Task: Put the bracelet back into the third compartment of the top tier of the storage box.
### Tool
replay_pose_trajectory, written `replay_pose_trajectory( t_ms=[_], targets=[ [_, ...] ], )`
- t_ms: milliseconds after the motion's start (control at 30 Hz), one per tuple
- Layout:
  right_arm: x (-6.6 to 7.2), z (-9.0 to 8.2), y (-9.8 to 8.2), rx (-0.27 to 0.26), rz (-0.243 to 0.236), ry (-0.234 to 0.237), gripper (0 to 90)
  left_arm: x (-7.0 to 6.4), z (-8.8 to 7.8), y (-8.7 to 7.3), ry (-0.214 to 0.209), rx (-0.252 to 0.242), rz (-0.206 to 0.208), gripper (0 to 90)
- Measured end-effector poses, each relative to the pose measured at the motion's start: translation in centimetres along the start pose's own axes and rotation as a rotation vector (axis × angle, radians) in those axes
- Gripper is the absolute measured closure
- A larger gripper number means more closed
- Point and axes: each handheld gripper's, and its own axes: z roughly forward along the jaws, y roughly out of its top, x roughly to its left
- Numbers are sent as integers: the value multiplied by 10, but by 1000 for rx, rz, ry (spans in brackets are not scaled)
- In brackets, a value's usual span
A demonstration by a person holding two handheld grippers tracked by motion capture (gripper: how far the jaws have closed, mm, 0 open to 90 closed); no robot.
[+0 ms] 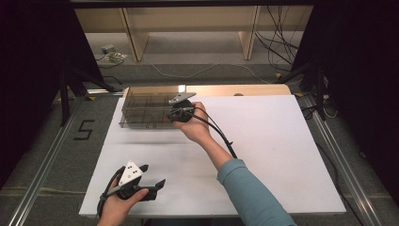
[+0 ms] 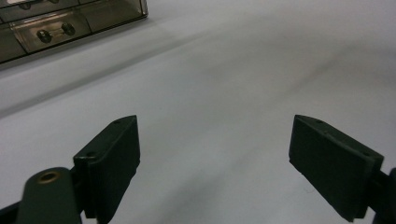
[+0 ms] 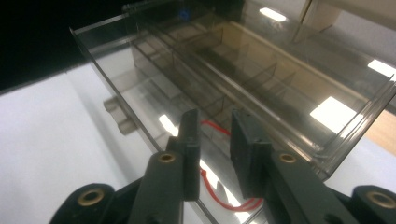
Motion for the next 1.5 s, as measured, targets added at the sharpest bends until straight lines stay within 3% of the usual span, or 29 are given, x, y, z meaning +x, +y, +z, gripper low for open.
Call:
replay_pose_trajectory(
  t_ms=[233,400,800,1067,1500],
  targets=[
    [-4,-13,1,-14,7,-23,605,-1,1,0,0,4,3,163],
    [-10,-26,-5,0,40,-49,506,-1,1,0,1,4,2,164],
    [-33,-57,-34,39,107,-61,288,-1,1,0,6,1,-5,163],
    [-40,-73,-48,41,137,-81,233,-1,1,0,7,-2,-10,163],
    [-42,-92,-60,44,135,-86,198,-1,0,0,11,-8,-12,163]
  ],
)
